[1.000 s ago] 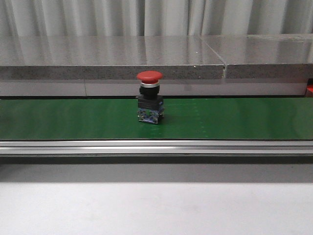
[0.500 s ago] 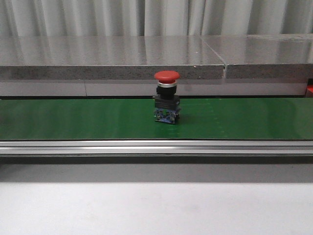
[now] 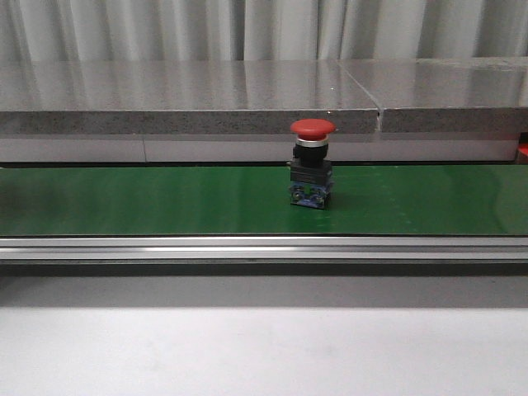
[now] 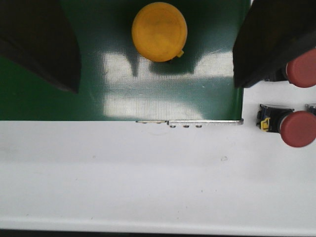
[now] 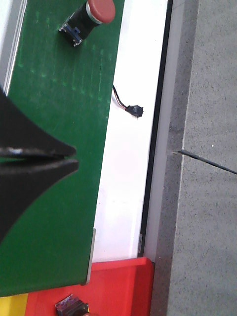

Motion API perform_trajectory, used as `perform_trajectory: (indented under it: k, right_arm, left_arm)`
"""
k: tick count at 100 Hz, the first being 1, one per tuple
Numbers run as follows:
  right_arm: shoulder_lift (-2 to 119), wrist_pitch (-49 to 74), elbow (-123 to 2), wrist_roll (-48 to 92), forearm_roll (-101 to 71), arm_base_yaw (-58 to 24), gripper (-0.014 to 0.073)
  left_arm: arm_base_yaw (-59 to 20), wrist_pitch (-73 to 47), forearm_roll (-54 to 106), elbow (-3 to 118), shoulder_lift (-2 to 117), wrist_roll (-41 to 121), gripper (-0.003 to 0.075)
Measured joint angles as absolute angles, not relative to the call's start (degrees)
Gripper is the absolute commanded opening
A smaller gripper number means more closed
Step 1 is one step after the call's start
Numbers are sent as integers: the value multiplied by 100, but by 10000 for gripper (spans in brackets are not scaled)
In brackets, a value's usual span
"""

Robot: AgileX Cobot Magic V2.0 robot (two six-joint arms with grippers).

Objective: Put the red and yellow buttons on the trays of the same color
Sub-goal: 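Lower the yellow button onto the green belt and open the left gripper, then move the right gripper above the red button arriving on the belt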

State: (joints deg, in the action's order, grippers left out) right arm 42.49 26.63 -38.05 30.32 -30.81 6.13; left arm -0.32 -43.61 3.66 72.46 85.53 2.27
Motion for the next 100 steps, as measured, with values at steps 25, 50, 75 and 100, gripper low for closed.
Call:
perform_trajectory:
  k: [25,50,75,100]
  right_arm:
    - [4249,2663,-3805,3032,-3081,613,-67]
    - [4249,2663,-3805,3032,-3081,613,-67]
    - [4249,2663,-3805,3032,-3081,613,-67]
    - [4249,2404,-3805,3032,-3081,613,-67]
  left_arm:
    - [-223,-4097,378,6951,7509,227,609]
    - [-245,-3567,416,5737,5970,227,608]
    - [-245,-3232,416,4216,4128,227,607]
    - [-245,-3221,461,3174,2544,227,404]
